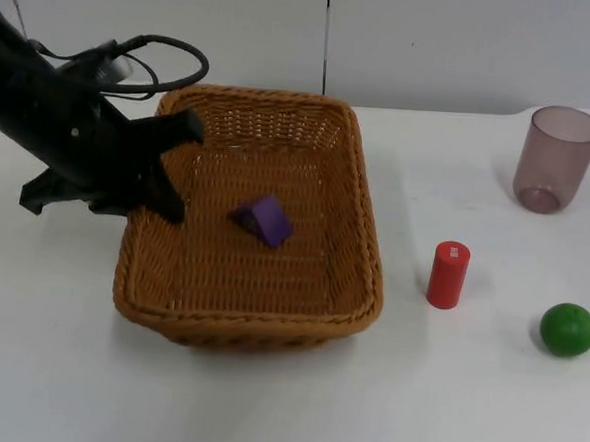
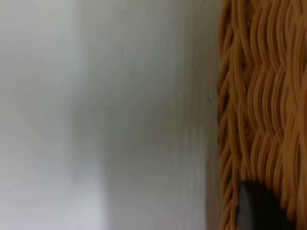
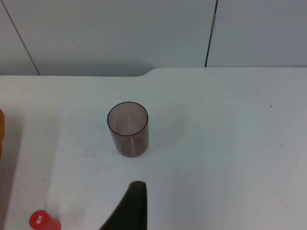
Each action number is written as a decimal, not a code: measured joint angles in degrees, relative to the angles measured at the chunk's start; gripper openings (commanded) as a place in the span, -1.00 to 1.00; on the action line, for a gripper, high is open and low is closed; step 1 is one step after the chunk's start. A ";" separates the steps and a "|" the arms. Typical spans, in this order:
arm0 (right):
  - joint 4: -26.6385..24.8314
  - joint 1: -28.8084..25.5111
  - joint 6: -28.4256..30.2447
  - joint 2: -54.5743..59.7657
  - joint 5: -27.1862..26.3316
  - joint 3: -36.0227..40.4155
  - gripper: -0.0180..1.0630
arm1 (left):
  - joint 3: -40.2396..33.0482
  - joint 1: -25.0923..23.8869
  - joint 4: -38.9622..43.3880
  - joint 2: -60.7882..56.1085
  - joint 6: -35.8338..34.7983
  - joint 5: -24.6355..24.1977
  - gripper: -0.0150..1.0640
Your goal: Pick up the basket with the left hand and place the triangular block into the basket with the right hand.
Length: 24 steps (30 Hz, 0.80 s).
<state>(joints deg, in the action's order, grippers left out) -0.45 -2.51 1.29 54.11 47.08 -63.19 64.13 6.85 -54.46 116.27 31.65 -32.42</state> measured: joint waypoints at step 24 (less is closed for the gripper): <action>0.00 0.00 0.14 0.00 -0.21 0.00 0.76 | 0.00 0.00 -4.73 3.88 2.78 -3.95 0.23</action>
<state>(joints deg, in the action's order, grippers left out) -0.45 -2.51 1.43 54.11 46.87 -63.19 64.13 6.85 -59.19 120.15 34.43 -36.37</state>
